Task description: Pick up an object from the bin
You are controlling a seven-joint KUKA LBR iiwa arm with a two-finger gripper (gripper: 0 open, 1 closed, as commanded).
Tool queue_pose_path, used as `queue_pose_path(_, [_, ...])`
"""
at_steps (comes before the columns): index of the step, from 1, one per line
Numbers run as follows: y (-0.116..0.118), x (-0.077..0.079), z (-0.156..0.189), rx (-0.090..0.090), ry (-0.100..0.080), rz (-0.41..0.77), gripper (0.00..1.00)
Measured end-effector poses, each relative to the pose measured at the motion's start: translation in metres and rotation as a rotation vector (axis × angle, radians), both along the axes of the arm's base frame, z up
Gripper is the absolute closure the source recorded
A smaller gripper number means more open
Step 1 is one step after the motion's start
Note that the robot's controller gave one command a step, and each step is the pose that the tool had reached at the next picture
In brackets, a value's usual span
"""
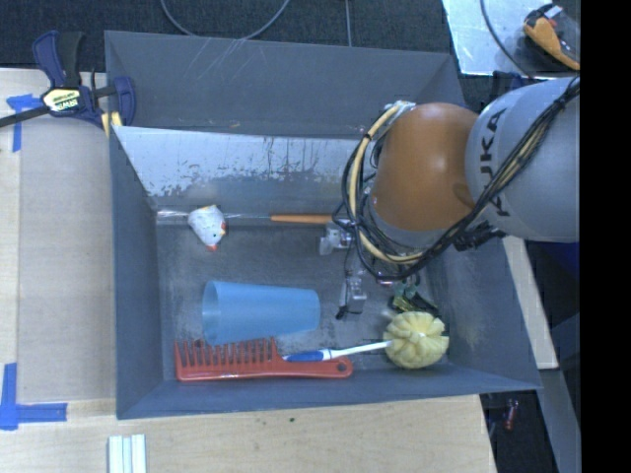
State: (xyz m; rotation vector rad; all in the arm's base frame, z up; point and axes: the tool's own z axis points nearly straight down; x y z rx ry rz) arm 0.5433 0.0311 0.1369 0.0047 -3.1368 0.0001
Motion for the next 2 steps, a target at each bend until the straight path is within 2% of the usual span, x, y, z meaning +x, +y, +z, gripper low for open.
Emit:
queue_pose_path(1, [0.0,0.002,0.005,0.0,-0.008,-0.001,0.0])
queue_pose_path(2, [-0.089,-0.031,-0.064,0.0,-0.014,0.236,0.0])
